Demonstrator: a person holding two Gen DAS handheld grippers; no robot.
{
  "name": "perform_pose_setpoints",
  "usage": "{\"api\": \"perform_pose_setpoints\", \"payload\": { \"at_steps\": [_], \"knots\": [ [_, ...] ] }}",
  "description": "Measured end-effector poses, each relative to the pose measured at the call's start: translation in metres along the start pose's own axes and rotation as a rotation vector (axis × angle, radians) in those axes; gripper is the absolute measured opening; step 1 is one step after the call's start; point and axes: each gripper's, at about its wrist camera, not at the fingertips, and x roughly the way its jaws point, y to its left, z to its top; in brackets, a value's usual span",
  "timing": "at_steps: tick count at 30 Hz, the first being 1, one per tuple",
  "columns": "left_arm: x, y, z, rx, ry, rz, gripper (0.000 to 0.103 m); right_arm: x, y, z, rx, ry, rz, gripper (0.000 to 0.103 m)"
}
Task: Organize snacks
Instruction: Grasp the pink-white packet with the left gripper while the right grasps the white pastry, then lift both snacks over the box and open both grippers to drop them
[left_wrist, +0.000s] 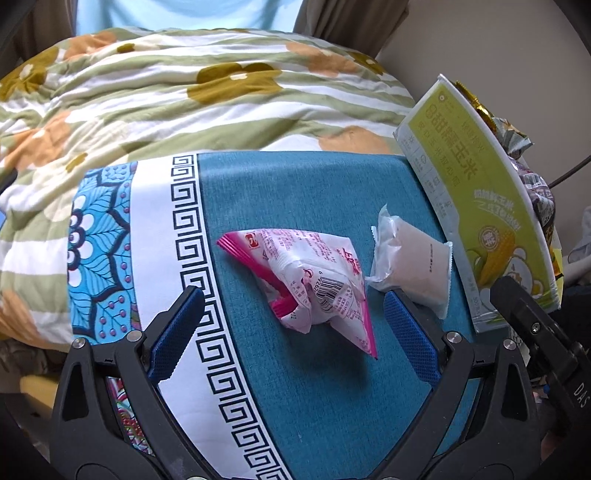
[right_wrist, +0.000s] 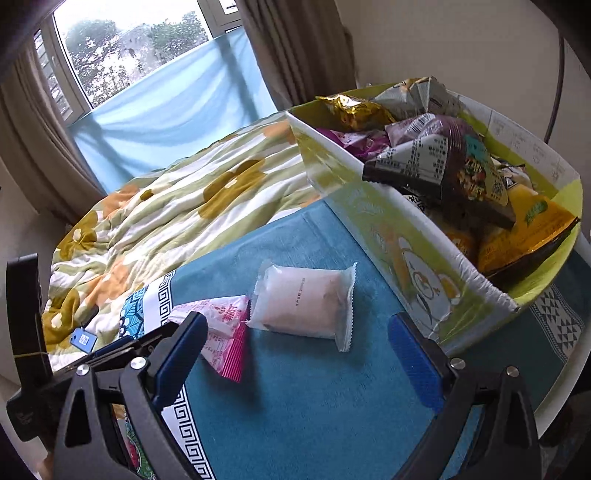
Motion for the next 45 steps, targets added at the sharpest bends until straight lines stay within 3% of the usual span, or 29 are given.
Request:
{"api": "perform_pose_setpoints", "payload": {
  "at_steps": [3, 6, 8, 10, 14, 29, 41, 45],
  "knots": [
    [0.017, 0.001, 0.001, -0.006, 0.015, -0.031, 0.093, 0.014, -0.007, -0.002, 0.049, -0.012, -0.007, 0.097],
    [0.026, 0.000, 0.001, 0.003, 0.019, -0.044, 0.084, 0.030, -0.009, -0.004, 0.059, 0.007, -0.029, 0.097],
    [0.033, 0.000, 0.002, 0.012, 0.032, -0.056, 0.071, 0.038, -0.011, -0.005, 0.078, 0.009, -0.025, 0.097],
    [0.034, 0.000, 0.003, 0.023, 0.017, -0.064, 0.064, 0.044, -0.012, -0.008, 0.100, 0.016, -0.019, 0.097],
    [0.032, 0.005, 0.005, 0.039, 0.016, -0.058, 0.057, 0.056, -0.007, -0.008, 0.093, 0.023, -0.020, 0.097],
    [0.015, 0.039, 0.006, 0.018, -0.007, 0.023, 0.056, 0.097, 0.008, -0.004, 0.047, 0.088, -0.070, 0.097],
    [0.014, 0.040, 0.004, 0.015, -0.008, 0.038, 0.056, 0.124, 0.037, -0.005, -0.155, 0.135, -0.182, 0.101],
    [0.013, 0.037, 0.004, 0.017, -0.011, 0.041, 0.052, 0.124, 0.035, -0.003, -0.194, 0.114, -0.158, 0.095]
  ]
}}
